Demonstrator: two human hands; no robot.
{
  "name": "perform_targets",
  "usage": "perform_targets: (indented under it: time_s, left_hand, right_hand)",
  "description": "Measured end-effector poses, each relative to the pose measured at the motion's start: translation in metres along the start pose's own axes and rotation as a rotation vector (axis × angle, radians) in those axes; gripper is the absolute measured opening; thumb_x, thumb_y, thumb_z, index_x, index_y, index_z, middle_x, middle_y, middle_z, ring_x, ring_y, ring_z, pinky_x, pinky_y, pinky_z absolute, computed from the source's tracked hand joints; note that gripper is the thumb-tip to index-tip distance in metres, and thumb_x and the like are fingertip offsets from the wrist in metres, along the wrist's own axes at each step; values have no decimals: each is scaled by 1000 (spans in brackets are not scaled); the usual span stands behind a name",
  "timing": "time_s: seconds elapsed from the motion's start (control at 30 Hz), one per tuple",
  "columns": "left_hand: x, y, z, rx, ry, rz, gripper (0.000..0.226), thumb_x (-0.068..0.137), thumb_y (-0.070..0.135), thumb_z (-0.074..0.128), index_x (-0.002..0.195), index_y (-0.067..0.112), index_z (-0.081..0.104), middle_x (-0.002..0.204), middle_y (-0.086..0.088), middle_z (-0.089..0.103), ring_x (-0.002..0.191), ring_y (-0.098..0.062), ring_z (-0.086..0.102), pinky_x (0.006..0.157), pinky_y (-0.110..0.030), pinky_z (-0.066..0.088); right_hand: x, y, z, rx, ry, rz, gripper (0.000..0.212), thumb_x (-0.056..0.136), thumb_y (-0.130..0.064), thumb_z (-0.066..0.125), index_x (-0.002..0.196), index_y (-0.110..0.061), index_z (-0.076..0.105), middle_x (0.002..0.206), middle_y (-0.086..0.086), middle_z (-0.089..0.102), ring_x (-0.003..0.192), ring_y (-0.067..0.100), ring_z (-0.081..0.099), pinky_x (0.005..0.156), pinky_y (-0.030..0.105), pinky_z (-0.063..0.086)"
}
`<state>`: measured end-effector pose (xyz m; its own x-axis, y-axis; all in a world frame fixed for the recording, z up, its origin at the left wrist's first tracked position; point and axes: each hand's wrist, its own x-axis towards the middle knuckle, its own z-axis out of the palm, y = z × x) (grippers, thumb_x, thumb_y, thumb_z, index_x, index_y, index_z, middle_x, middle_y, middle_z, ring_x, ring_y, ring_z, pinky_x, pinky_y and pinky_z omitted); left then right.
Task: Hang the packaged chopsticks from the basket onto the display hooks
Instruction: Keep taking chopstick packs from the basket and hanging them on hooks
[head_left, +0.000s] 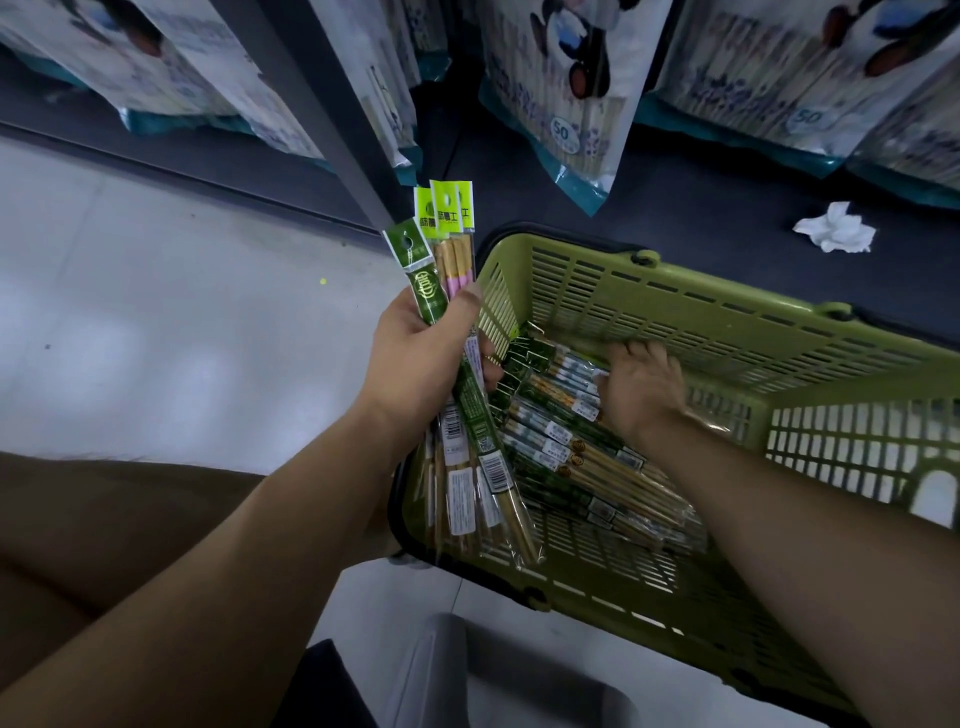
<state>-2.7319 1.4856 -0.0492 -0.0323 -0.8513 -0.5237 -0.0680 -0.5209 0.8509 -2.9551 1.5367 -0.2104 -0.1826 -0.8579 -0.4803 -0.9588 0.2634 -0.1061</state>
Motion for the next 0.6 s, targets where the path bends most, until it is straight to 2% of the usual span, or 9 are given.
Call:
perform_targets:
  time_s: [0.07, 0.17, 0.3, 0.47, 0.6]
  left_hand:
    - [-1, 1, 0, -7, -1, -3, 17, 102, 31, 61, 105, 15, 58, 67, -9, 65, 51, -24, 66, 51, -30, 55]
    - [-1, 1, 1, -12, -1, -5, 19, 102, 30, 62, 108, 12, 58, 68, -10, 65, 52, -22, 66, 50, -29, 55]
    - [-1, 1, 1, -14, 1, -10, 23, 101, 31, 63, 112, 11, 58, 71, -10, 66, 53, -22, 67, 51, -29, 56]
    - [-1, 1, 0, -22, -15, -14, 18, 101, 33, 63, 108, 17, 56, 66, -5, 69, 56, -23, 69, 53, -31, 57]
    - [-3, 2, 1, -53, -10, -40, 23, 100, 37, 63, 110, 17, 58, 64, -1, 69, 58, -23, 68, 58, -33, 59]
  right_hand:
    - [1, -1, -2, -30, -18, 3, 38, 103, -39, 49, 131, -15, 61, 132, 12, 54, 125, 33, 44, 101, 39, 37]
    - [3, -2, -4, 69, -110, 15, 38, 104, -34, 52, 137, -15, 58, 137, 17, 48, 125, 36, 47, 101, 38, 43]
    - [2, 3, -5, 96, -76, -10, 29, 104, -29, 53, 127, -15, 63, 126, 16, 59, 116, 34, 56, 84, 33, 43]
    - [-10, 12, -21, 132, -61, 7, 24, 107, -27, 44, 121, -11, 56, 123, 19, 61, 111, 35, 59, 76, 34, 39]
    - [-35, 13, -58, 313, -12, -15, 18, 106, -27, 48, 112, -12, 56, 101, 17, 68, 91, 35, 64, 66, 35, 39]
